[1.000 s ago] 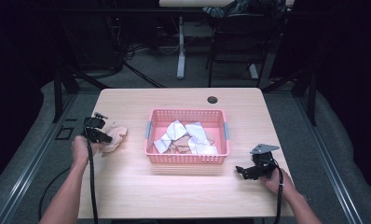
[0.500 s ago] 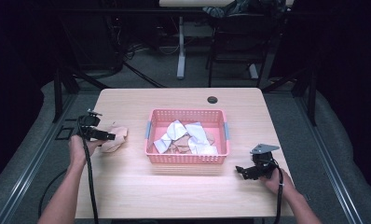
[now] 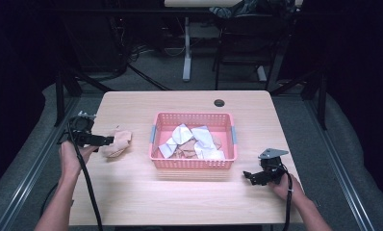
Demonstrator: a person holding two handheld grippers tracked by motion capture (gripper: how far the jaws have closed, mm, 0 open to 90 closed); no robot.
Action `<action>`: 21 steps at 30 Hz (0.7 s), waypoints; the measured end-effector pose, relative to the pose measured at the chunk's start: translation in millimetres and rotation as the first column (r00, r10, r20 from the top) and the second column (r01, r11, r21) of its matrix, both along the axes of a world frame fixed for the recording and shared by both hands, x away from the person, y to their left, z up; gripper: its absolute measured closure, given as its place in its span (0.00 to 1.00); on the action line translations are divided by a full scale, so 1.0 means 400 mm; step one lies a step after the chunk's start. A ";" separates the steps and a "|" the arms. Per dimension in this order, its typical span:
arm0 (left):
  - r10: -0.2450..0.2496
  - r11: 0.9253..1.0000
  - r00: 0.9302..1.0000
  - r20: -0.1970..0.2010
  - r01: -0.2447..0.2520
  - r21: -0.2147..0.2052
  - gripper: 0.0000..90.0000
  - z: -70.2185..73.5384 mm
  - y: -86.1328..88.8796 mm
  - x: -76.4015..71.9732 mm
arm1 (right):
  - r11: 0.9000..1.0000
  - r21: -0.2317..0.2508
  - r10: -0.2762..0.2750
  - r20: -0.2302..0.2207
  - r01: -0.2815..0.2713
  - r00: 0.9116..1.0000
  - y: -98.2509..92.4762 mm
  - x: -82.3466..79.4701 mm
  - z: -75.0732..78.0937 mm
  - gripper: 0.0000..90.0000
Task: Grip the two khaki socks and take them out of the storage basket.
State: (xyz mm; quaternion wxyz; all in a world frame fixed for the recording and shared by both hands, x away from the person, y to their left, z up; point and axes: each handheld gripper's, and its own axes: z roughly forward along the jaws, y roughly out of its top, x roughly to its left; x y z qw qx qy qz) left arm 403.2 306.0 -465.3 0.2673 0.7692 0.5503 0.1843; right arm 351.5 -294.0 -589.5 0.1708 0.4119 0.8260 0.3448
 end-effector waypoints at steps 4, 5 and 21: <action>-0.013 1.000 1.000 0.015 0.013 0.010 0.00 0.005 -0.001 -0.035 | 1.000 0.000 0.000 0.000 0.000 1.000 0.000 0.000 0.000 0.00; -0.013 1.000 1.000 0.015 0.013 0.010 0.00 0.005 -0.001 -0.035 | 1.000 0.000 0.000 0.000 0.000 1.000 0.000 0.000 0.000 0.00; -0.010 0.999 1.000 -0.015 0.010 -0.038 0.00 -0.112 0.030 -0.161 | 1.000 -0.001 0.000 0.000 0.000 1.000 0.000 0.000 0.000 0.00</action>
